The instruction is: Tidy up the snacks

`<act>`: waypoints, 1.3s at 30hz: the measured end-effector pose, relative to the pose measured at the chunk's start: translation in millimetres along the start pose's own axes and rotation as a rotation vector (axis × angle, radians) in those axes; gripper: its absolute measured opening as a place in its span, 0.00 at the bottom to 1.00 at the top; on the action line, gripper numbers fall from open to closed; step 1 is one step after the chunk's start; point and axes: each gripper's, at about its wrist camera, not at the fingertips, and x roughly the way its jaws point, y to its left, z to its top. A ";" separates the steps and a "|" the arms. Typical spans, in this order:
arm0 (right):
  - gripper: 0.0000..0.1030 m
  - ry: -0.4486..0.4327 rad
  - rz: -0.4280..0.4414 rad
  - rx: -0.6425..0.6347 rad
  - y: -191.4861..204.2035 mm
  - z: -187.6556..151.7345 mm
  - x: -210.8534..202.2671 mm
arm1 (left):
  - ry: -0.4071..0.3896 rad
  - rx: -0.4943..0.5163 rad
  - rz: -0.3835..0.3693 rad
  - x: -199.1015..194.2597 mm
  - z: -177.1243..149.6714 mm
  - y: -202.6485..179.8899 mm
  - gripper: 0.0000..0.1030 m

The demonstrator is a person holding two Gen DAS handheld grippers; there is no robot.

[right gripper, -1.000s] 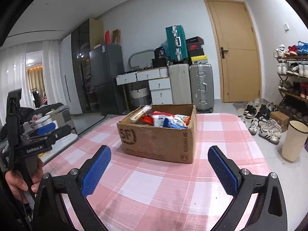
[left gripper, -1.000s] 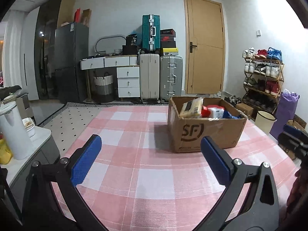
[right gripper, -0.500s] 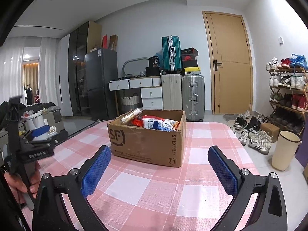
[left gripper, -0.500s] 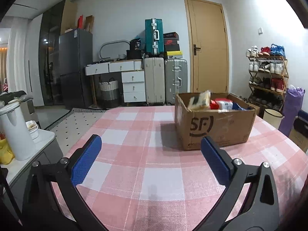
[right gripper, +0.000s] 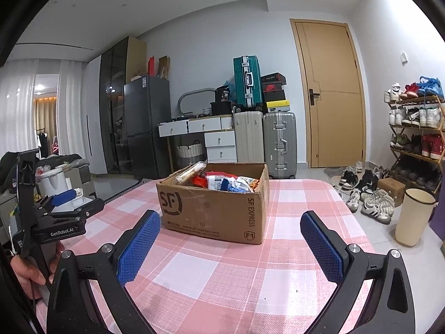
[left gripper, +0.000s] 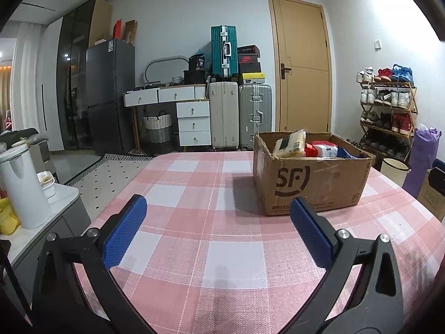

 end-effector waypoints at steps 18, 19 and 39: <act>1.00 -0.001 -0.004 -0.014 3.2 -1.4 -2.3 | 0.010 0.002 0.008 -0.1 -1.2 2.3 1.00; 1.00 0.000 -0.004 -0.011 2.9 -2.0 -2.3 | 0.006 0.000 0.008 -1.4 -1.6 2.8 1.00; 1.00 0.002 -0.005 -0.028 3.1 -3.8 -2.9 | 0.000 -0.011 0.012 -1.5 -3.0 4.4 1.00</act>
